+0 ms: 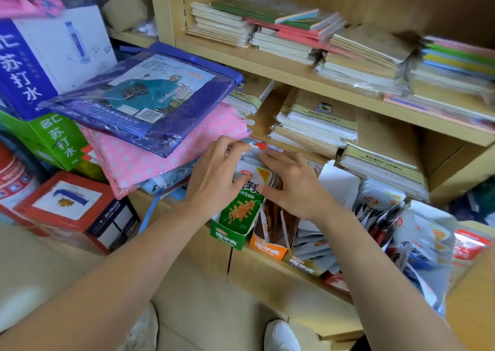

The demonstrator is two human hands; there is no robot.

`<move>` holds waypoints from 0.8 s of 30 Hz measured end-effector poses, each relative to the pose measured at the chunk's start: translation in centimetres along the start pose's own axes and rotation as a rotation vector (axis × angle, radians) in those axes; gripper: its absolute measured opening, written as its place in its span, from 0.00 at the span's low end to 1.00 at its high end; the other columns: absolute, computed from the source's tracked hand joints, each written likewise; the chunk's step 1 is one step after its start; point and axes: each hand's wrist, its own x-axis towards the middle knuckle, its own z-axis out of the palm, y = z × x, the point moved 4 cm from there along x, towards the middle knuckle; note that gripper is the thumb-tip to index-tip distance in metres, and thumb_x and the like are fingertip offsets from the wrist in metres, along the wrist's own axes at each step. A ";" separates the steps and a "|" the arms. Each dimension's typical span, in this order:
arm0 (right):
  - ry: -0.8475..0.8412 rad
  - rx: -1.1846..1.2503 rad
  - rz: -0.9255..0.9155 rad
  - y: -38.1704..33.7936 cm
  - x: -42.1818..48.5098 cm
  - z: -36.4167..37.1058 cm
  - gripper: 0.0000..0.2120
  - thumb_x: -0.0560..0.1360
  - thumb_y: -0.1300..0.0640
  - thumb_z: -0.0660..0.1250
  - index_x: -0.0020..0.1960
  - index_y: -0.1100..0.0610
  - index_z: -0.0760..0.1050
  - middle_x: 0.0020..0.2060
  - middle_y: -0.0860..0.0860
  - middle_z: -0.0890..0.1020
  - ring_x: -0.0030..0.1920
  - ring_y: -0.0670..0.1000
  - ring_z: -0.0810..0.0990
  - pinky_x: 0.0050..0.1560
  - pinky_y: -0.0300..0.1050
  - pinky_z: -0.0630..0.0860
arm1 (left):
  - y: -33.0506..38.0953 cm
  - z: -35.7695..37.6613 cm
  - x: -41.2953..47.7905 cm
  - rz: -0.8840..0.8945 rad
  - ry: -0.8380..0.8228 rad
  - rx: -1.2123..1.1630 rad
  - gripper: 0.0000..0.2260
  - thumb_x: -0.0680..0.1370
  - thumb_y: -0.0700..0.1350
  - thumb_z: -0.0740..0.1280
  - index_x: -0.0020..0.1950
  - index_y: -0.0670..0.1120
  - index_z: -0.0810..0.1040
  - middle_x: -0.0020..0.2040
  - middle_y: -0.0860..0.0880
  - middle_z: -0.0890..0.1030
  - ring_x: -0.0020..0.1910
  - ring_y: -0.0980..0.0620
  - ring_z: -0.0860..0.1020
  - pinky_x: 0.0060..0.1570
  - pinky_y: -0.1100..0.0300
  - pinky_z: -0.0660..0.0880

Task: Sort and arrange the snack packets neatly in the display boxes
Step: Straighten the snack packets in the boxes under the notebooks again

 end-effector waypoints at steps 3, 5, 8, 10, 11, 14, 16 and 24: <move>-0.006 -0.031 0.008 0.2 -0.2 0.4 0.35 0.76 0.50 0.73 0.79 0.53 0.63 0.74 0.50 0.70 0.70 0.57 0.65 0.66 0.62 0.68 | -0.6 -0.1 -0.4 -0.083 -0.092 -0.045 0.32 0.73 0.50 0.77 0.73 0.51 0.68 0.60 0.49 0.70 0.51 0.46 0.77 0.41 0.49 0.78; 0.047 0.013 0.020 0.2 -0.2 -0.3 0.36 0.75 0.53 0.73 0.79 0.53 0.62 0.73 0.51 0.72 0.69 0.58 0.67 0.66 0.61 0.69 | -1.0 -0.2 -0.8 -0.118 -0.153 -0.076 0.35 0.73 0.51 0.76 0.76 0.52 0.65 0.63 0.50 0.72 0.56 0.45 0.77 0.46 0.46 0.78; 0.021 -0.007 0.015 -0.3 -0.4 -0.4 0.37 0.76 0.48 0.71 0.80 0.52 0.59 0.78 0.49 0.64 0.76 0.56 0.61 0.71 0.61 0.64 | -1.8 0.0 -1.8 -0.210 -0.288 -0.129 0.35 0.72 0.52 0.77 0.76 0.53 0.65 0.69 0.51 0.74 0.64 0.47 0.76 0.57 0.45 0.76; -0.091 -0.059 0.009 -0.8 -0.8 0.5 0.38 0.78 0.41 0.66 0.81 0.51 0.54 0.80 0.47 0.57 0.80 0.53 0.52 0.75 0.61 0.54 | -1.8 0.1 -2.2 -0.244 -0.346 -0.134 0.28 0.72 0.52 0.76 0.70 0.52 0.71 0.62 0.52 0.79 0.60 0.47 0.78 0.53 0.49 0.76; -0.140 -0.083 0.009 -0.9 -0.9 1.0 0.39 0.78 0.37 0.62 0.81 0.51 0.53 0.81 0.47 0.54 0.81 0.52 0.48 0.77 0.59 0.50 | -1.8 0.1 -2.3 -0.250 -0.359 -0.111 0.21 0.73 0.52 0.75 0.63 0.51 0.74 0.53 0.53 0.80 0.54 0.47 0.79 0.45 0.51 0.74; -0.175 -0.096 0.021 -1.0 -0.9 1.1 0.38 0.77 0.33 0.50 0.81 0.49 0.51 0.81 0.46 0.51 0.81 0.51 0.42 0.79 0.57 0.41 | -1.5 0.3 -2.5 -0.282 -0.371 -0.085 0.12 0.77 0.51 0.71 0.49 0.50 0.69 0.36 0.55 0.70 0.39 0.47 0.72 0.34 0.53 0.63; -0.163 -0.081 0.010 -1.1 -0.8 0.9 0.38 0.77 0.30 0.46 0.82 0.47 0.49 0.81 0.45 0.48 0.81 0.50 0.39 0.79 0.57 0.38 | -1.6 0.5 -2.6 -0.275 -0.354 -0.088 0.12 0.79 0.50 0.70 0.49 0.45 0.70 0.35 0.52 0.71 0.37 0.45 0.72 0.35 0.52 0.64; -0.235 -0.115 -0.038 -2.4 -0.3 1.7 0.44 0.71 0.25 0.42 0.82 0.45 0.44 0.80 0.41 0.39 0.79 0.48 0.32 0.76 0.56 0.30 | -2.0 0.5 -2.7 -0.248 -0.344 -0.147 0.08 0.78 0.48 0.69 0.51 0.44 0.74 0.37 0.48 0.77 0.35 0.47 0.76 0.34 0.52 0.69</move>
